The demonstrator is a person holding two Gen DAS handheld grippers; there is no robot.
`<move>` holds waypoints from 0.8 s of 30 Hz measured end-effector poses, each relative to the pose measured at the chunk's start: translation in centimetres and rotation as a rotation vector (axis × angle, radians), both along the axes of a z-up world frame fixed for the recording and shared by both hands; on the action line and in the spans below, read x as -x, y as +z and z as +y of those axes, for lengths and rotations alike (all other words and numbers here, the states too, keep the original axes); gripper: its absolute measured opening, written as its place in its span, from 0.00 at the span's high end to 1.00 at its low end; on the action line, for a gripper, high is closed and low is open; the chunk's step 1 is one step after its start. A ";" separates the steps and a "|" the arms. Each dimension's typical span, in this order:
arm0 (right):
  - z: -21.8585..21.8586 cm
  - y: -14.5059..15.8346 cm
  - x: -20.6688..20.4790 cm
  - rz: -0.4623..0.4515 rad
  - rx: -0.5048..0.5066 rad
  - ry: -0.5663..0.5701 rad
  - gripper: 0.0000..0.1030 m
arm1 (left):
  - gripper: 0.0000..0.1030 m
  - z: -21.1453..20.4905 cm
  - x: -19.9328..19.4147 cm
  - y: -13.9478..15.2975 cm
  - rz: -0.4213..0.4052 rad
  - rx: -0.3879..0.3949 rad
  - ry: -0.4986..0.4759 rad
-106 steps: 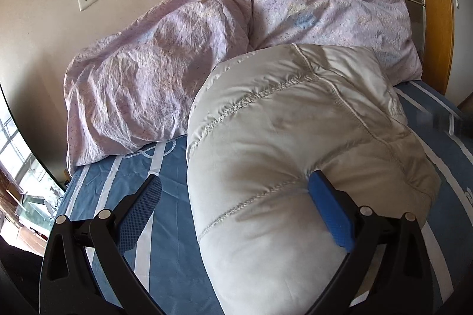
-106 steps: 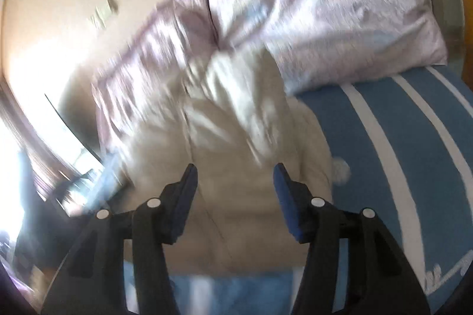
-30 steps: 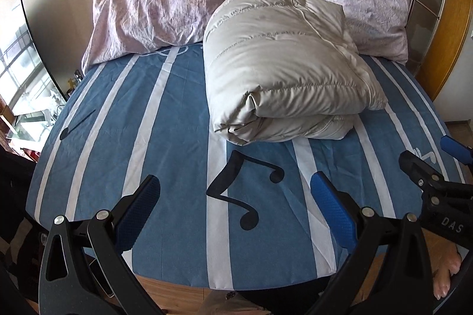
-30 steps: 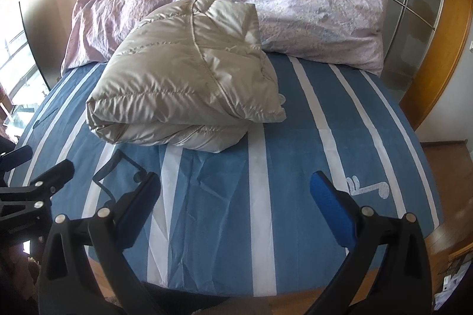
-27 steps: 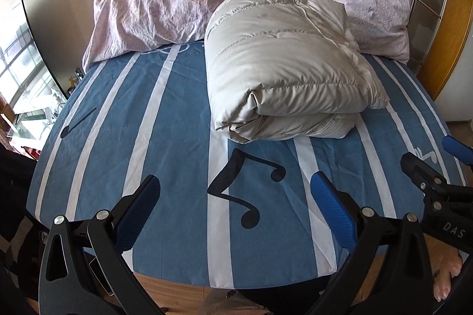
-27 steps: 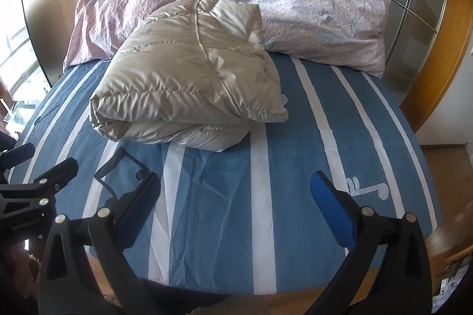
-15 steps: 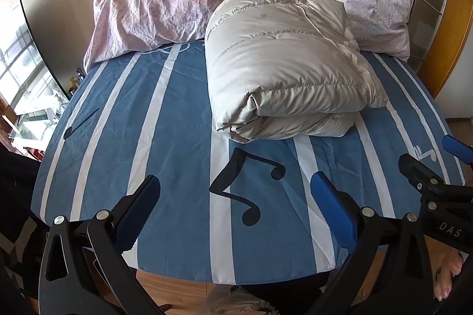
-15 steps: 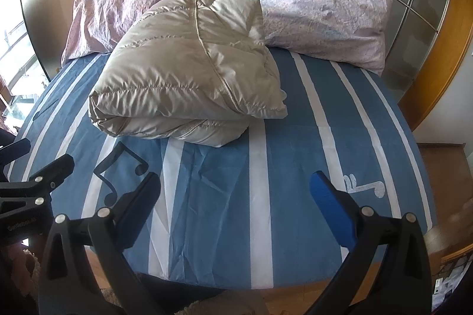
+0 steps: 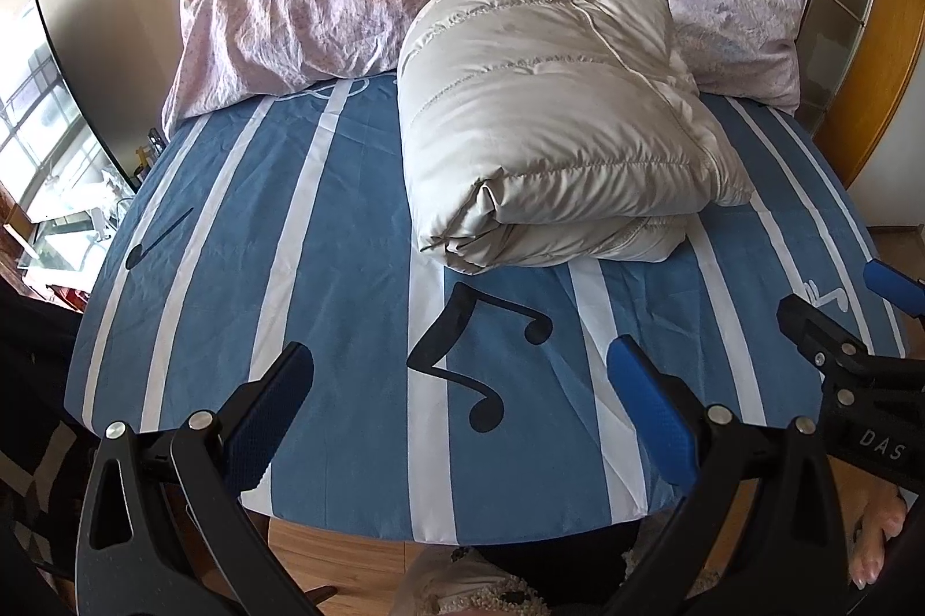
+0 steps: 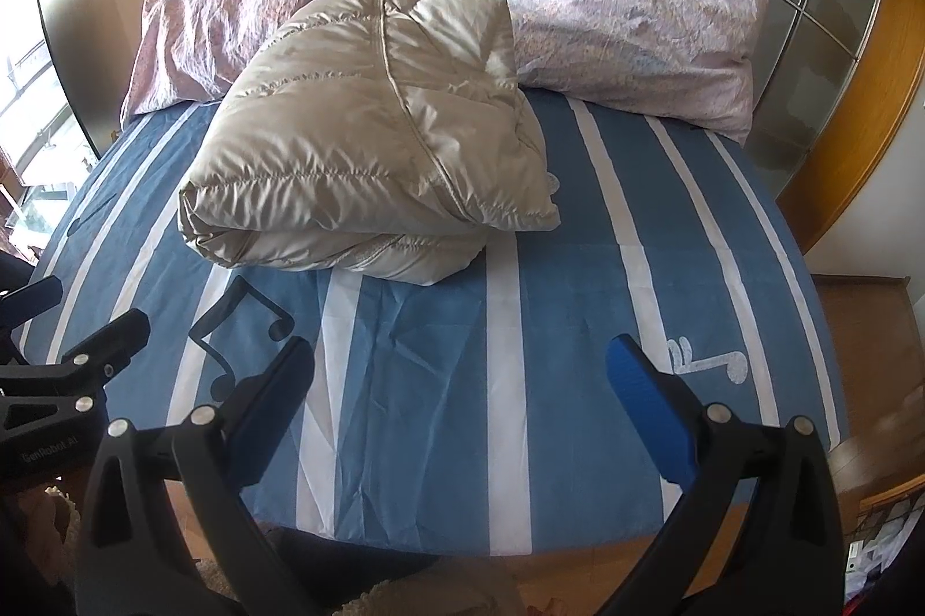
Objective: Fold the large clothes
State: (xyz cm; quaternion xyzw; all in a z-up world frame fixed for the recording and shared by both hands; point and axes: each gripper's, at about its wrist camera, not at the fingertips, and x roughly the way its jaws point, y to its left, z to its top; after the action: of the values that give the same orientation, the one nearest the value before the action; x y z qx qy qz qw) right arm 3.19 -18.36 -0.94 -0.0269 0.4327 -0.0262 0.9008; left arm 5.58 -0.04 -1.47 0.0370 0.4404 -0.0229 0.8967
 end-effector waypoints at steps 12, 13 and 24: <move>-0.3 -0.3 -0.2 0.019 -0.011 0.005 0.02 | 0.01 0.2 -0.3 -0.1 0.007 0.000 0.012; -0.4 -0.3 -0.2 0.020 -0.013 0.006 0.02 | 0.01 0.1 -0.3 -0.1 0.008 0.000 0.011; -0.4 -0.3 -0.3 0.025 -0.013 0.009 0.02 | 0.01 0.1 -0.4 -0.2 0.013 0.003 0.014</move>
State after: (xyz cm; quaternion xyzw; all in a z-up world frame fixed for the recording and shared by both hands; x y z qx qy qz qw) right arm 3.48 -18.77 -1.29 -0.0232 0.4438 -0.0191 0.8956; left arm 6.01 0.10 -1.62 0.0324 0.4464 -0.0176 0.8941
